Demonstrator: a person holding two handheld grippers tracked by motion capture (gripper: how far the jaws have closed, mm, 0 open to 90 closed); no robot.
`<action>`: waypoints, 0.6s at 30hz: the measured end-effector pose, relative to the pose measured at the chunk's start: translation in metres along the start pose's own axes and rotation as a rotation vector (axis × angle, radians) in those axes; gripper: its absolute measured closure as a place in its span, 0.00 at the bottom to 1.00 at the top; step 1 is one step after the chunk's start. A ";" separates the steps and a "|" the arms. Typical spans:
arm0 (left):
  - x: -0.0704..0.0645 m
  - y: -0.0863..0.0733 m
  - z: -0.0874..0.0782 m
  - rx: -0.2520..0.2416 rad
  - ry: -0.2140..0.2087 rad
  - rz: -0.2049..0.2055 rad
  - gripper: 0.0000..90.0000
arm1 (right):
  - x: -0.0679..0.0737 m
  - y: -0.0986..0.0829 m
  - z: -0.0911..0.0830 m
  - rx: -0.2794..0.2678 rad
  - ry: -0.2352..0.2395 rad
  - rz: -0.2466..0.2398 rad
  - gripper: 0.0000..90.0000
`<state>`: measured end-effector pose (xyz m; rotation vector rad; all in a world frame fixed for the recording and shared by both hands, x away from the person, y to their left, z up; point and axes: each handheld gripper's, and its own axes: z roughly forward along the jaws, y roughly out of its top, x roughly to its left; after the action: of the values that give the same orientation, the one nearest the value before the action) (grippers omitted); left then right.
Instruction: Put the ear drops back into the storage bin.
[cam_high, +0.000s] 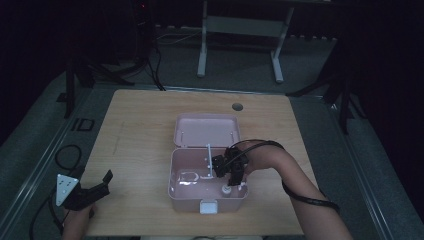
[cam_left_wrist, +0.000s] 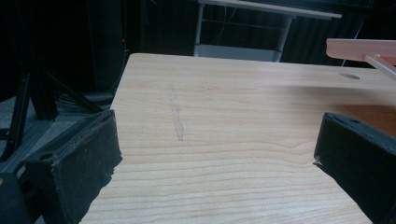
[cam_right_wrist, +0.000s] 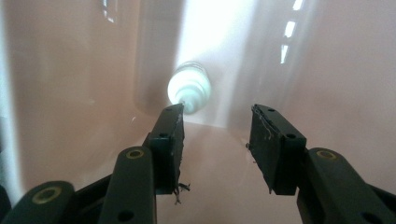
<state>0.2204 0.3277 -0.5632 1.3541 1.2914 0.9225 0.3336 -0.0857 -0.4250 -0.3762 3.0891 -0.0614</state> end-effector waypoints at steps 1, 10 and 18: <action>0.000 0.000 0.000 0.000 0.000 0.000 0.00 | 0.000 0.000 0.000 0.000 0.000 0.000 0.59; 0.000 0.000 0.000 -0.003 0.000 0.000 0.00 | 0.009 -0.022 -0.041 -0.102 -0.061 0.029 0.52; 0.000 0.000 0.000 -0.002 0.002 0.000 0.00 | 0.012 -0.057 -0.060 -0.170 -0.115 0.111 0.49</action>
<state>0.2203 0.3274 -0.5632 1.3519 1.2912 0.9249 0.3334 -0.1421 -0.3627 -0.2045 3.0022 0.2183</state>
